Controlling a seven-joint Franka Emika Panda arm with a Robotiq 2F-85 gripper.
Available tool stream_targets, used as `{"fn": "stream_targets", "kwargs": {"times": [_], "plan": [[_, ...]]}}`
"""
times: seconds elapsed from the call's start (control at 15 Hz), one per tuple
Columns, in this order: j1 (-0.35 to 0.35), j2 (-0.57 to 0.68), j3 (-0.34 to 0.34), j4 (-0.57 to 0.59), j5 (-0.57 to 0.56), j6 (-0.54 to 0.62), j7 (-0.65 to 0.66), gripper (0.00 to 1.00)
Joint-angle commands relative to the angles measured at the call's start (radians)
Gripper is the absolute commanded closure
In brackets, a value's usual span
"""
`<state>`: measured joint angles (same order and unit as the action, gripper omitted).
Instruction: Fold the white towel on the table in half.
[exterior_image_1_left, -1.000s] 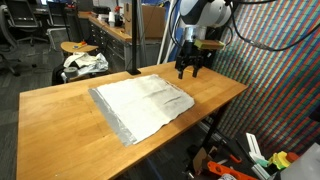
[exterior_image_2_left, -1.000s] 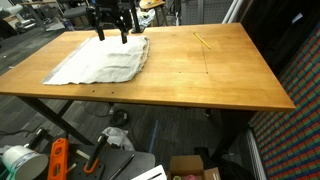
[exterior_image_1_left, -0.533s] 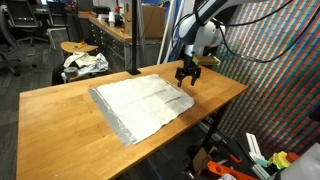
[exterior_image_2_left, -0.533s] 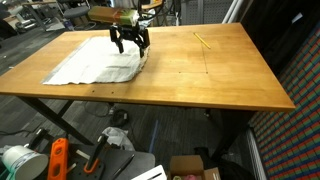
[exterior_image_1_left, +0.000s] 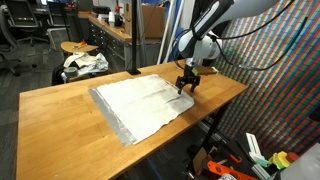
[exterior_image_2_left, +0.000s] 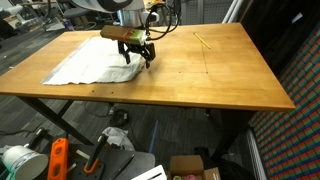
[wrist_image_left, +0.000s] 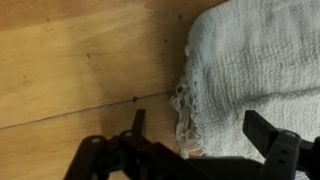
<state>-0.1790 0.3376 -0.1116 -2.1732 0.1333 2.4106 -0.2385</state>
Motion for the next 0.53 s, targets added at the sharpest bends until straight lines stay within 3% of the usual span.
{"fn": "stream_targets", "kwargs": {"times": [0.0, 0.07, 0.13, 0.47], "plan": [[-0.023, -0.004, 0.034, -0.024, 0.025, 0.032, -0.049, 0.00], [-0.024, -0.006, 0.037, -0.032, 0.027, 0.042, -0.052, 0.25], [-0.028, -0.008, 0.041, -0.036, 0.032, 0.045, -0.062, 0.26], [-0.035, -0.064, 0.047, -0.070, 0.045, 0.041, -0.086, 0.65]]}}
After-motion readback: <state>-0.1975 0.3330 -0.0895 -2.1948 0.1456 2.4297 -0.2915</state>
